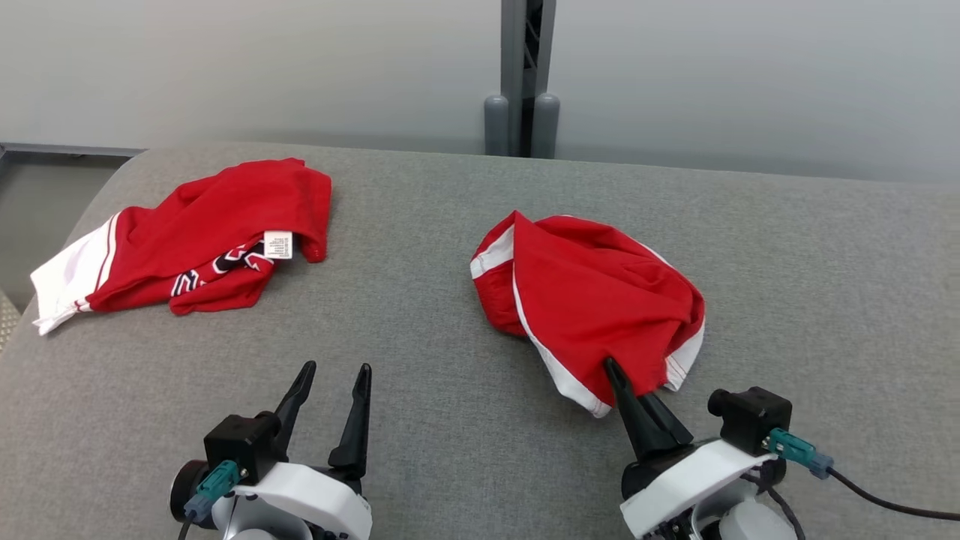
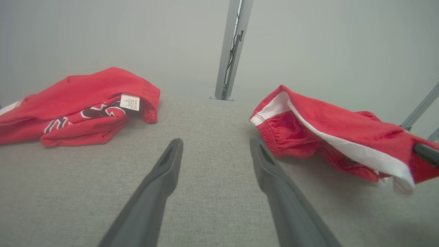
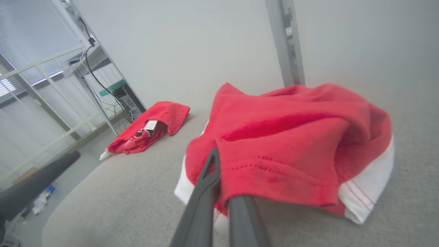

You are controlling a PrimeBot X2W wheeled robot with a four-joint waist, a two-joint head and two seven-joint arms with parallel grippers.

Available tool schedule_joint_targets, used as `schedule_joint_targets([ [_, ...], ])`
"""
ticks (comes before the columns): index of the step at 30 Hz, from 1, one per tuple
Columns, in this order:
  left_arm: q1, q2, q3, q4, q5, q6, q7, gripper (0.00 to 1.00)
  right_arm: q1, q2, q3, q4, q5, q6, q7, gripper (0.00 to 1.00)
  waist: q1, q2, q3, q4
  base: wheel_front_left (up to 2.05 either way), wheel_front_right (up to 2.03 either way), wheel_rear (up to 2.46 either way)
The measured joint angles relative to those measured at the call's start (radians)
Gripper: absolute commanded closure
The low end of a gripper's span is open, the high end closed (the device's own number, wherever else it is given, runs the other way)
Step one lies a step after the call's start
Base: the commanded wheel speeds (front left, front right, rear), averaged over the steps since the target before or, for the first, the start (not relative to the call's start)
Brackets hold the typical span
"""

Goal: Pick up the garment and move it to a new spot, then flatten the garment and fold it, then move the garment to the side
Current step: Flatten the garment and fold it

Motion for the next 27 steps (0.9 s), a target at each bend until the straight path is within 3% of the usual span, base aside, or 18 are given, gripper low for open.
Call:
schedule_joint_targets([
  [6, 0.014, -0.004, 0.016, -0.005, 0.006, 0.0, 0.0, 0.0, 0.023, 0.0, 0.004, -0.129, 0.101, 0.0, 0.0, 1.0, -0.0001, 0.0, -0.02, -0.056, 0.0, 0.0, 0.0],
  [12, 0.023, -0.008, 0.025, -0.001, 0.006, -0.006, 0.0, 0.0, 0.05, 0.0, -0.123, -0.189, 0.128, 0.0, 0.038, 1.0, -0.0001, 0.0, -0.039, -0.101, 0.0, 0.0, 0.0],
  [21, 0.024, -0.017, 0.021, 0.017, 0.014, -0.026, 0.0, 0.0, 0.072, -0.001, -0.404, -0.119, 0.054, 0.0, 0.16, 1.0, -0.0001, 0.0, -0.034, -0.096, 0.0, 0.0, 0.0],
  [27, 0.023, -0.019, 0.018, 0.024, 0.016, -0.032, 0.0, 0.0, 0.049, 0.0, -0.5, -0.009, -0.008, 0.0, 0.201, 1.0, 0.0, 0.0, -0.023, -0.077, 0.0, 0.0, 0.0],
])
